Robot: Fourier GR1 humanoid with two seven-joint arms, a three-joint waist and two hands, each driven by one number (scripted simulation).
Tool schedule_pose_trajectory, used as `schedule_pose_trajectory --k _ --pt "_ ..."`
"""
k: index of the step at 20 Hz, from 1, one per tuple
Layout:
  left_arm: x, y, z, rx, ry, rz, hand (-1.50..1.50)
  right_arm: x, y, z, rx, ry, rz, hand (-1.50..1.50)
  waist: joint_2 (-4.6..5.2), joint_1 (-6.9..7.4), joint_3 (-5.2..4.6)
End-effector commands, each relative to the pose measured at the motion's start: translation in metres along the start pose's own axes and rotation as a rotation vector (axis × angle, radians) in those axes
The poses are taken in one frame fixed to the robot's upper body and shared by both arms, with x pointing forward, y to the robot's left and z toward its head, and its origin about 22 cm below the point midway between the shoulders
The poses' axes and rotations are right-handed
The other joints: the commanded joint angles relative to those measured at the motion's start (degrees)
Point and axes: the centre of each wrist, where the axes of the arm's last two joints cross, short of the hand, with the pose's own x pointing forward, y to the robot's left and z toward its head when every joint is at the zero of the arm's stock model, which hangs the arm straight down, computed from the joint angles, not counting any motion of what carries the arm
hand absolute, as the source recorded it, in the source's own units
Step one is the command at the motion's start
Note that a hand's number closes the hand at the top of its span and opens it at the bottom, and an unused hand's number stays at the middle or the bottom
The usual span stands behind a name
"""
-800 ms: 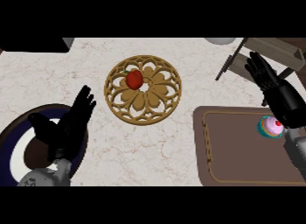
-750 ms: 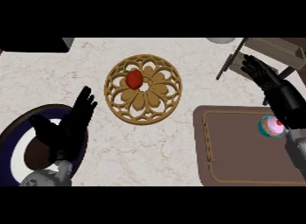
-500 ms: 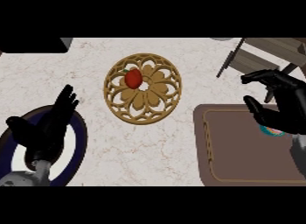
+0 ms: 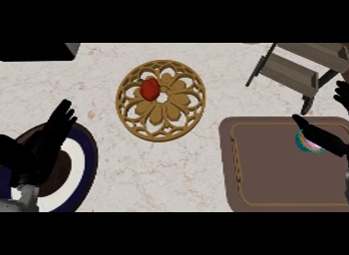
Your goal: Pick the cupcake from the tray and place it in the tiered basket
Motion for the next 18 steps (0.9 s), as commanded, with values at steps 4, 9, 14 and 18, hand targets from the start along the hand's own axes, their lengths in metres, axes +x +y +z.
schedule_pose_trajectory --k 4,9,14,18 --pt "0.002 0.012 -0.005 0.0 -0.009 -0.011 0.0 0.026 -0.049 0.0 0.026 -0.013 0.446 -1.5 -0.1 -0.57 -0.25" --pt "-0.005 0.005 0.001 -0.019 0.005 -0.006 0.0 0.049 -0.065 -0.003 0.272 0.145 0.779 -1.5 -0.15 0.5 -0.4" --pt "0.008 0.011 -0.004 -0.019 -0.004 0.005 0.0 0.087 -0.053 0.013 0.536 0.316 0.898 -1.5 -0.16 0.78 -0.15" --pt "0.003 0.006 -0.008 -0.061 -0.011 -0.001 0.0 0.134 -0.021 0.004 0.519 0.37 0.889 -1.5 0.31 2.52 0.01"
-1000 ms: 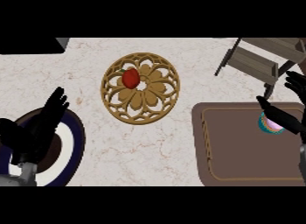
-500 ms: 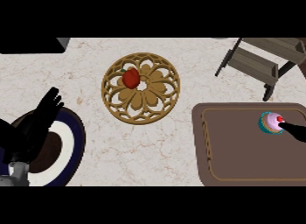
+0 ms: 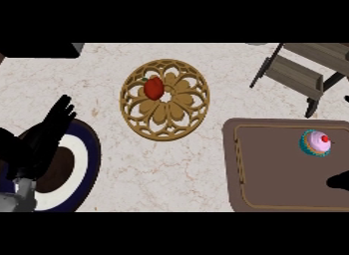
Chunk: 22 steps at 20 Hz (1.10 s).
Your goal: Pick the cupcake from the tray and place it in the tiered basket
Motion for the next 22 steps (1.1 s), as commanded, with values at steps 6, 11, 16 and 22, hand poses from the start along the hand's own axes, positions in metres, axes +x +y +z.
schedule_pose_trajectory --k 6,11,16,22 --pt "-0.011 -0.009 -0.006 0.007 -0.004 -0.009 0.0 0.043 0.025 -0.002 0.001 0.139 0.004 -1.5 0.12 0.08 0.29" --pt "-0.006 0.004 -0.004 -0.005 -0.003 -0.014 0.0 0.033 0.044 -0.023 0.037 0.215 0.047 -1.5 0.09 0.1 0.31" --pt "-0.019 -0.002 0.005 0.006 0.006 -0.002 0.0 0.009 0.068 -0.034 0.025 0.238 0.061 -1.5 0.05 -0.09 0.32" --pt "0.009 -0.001 -0.002 0.005 -0.006 -0.004 0.0 0.015 0.087 -0.05 -0.035 0.24 0.099 -1.5 0.03 -0.01 0.32"
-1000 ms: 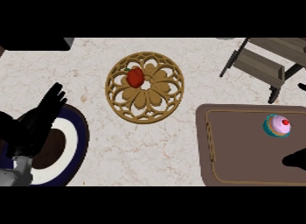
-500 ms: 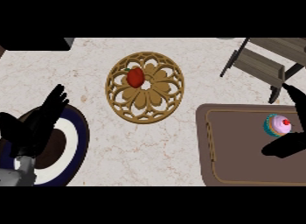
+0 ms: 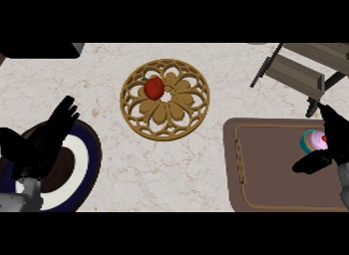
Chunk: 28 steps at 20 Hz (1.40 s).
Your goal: Pick the cupcake from the tray and place it in the tiered basket
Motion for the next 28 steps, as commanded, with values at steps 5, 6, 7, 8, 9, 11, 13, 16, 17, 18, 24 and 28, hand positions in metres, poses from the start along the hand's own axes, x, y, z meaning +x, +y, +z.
schedule_pose_trajectory --k 5,6,7,8,9,11,13,16,17,18,24,28 --pt "0.01 -0.001 0.006 0.002 0.001 -0.001 0.0 -0.01 0.02 -0.024 -0.079 0.021 0.043 -1.5 -0.01 0.17 0.01" --pt "0.013 0.0 0.002 -0.002 0.004 -0.004 0.0 -0.022 0.023 -0.017 -0.069 0.014 0.058 -1.5 -0.04 -0.1 0.0" --pt "-0.023 0.014 -0.001 -0.008 0.002 -0.013 0.0 -0.023 0.009 -0.006 -0.072 0.015 0.073 -1.5 -0.03 -0.34 -0.03" --pt "-0.008 0.019 0.011 0.001 0.005 0.0 0.0 -0.032 0.017 -0.006 -0.059 0.015 0.065 -1.5 -0.08 -0.2 -0.02" --pt "0.007 0.016 -0.002 0.003 -0.003 -0.014 0.0 -0.026 0.017 -0.011 -0.037 0.036 0.032 -1.5 -0.05 -0.21 -0.01" --pt "0.005 0.003 -0.005 0.007 0.0 0.013 0.0 -0.012 0.023 -0.016 0.079 0.043 0.105 1.5 0.0 -0.07 -0.02" --pt "0.005 -0.003 0.001 0.014 -0.008 -0.004 0.0 -0.023 0.019 -0.024 0.152 0.01 0.043 1.5 -0.02 0.05 0.0" --pt "0.009 -0.02 0.0 0.006 -0.005 0.006 0.0 -0.03 0.032 -0.034 0.117 -0.005 0.144 1.5 0.02 0.05 0.01" --pt "-0.008 0.001 0.001 -0.01 0.002 0.001 0.0 -0.041 0.029 -0.035 0.122 -0.005 0.165 1.5 0.03 -0.07 -0.01" --pt "0.014 0.006 0.0 0.01 -0.008 -0.015 0.0 -0.013 0.047 -0.016 0.095 -0.033 0.182 1.5 -0.04 0.0 -0.01" --pt "0.013 0.02 -0.009 0.007 -0.002 -0.004 0.0 -0.066 0.008 -0.042 0.06 -0.101 0.267 1.5 0.06 -0.58 0.01" --pt "-0.005 0.011 0.01 0.03 0.012 0.008 0.0 -0.143 -0.116 -0.048 0.03 -0.113 0.271 1.5 -0.4 -2.56 0.06"
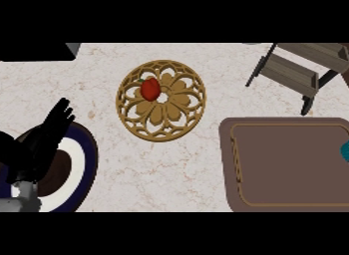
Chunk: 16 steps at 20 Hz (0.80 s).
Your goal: Pick the cupcake from the tray and place it in the tiered basket
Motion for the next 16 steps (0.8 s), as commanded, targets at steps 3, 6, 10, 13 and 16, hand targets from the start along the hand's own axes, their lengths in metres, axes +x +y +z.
schedule_pose_trajectory --k 3,6,10,13,16 --pt "0.0 0.004 0.001 0.029 0.005 0.005 0.0 -0.122 -0.109 0.017 -0.122 -0.047 -0.01 1.5 0.07 -1.61 0.35" --pt "0.003 -0.001 0.001 0.004 0.003 0.004 0.0 -0.156 -0.124 0.022 -0.282 -0.067 -0.034 1.5 0.25 -0.39 0.36" --pt "-0.005 -0.002 0.001 0.015 -0.011 -0.007 0.0 -0.171 -0.163 0.033 -0.52 -0.149 -0.27 1.5 0.25 0.16 0.3" --pt "0.003 0.0 -0.007 0.021 -0.002 0.005 0.0 -0.178 -0.18 0.041 -0.622 -0.284 -0.477 1.5 0.1 -0.61 0.28" --pt "0.004 -0.013 -0.001 -0.016 -0.002 0.018 0.0 -0.18 -0.21 0.059 -0.671 -0.35 -0.555 1.5 0.03 0.39 0.19"
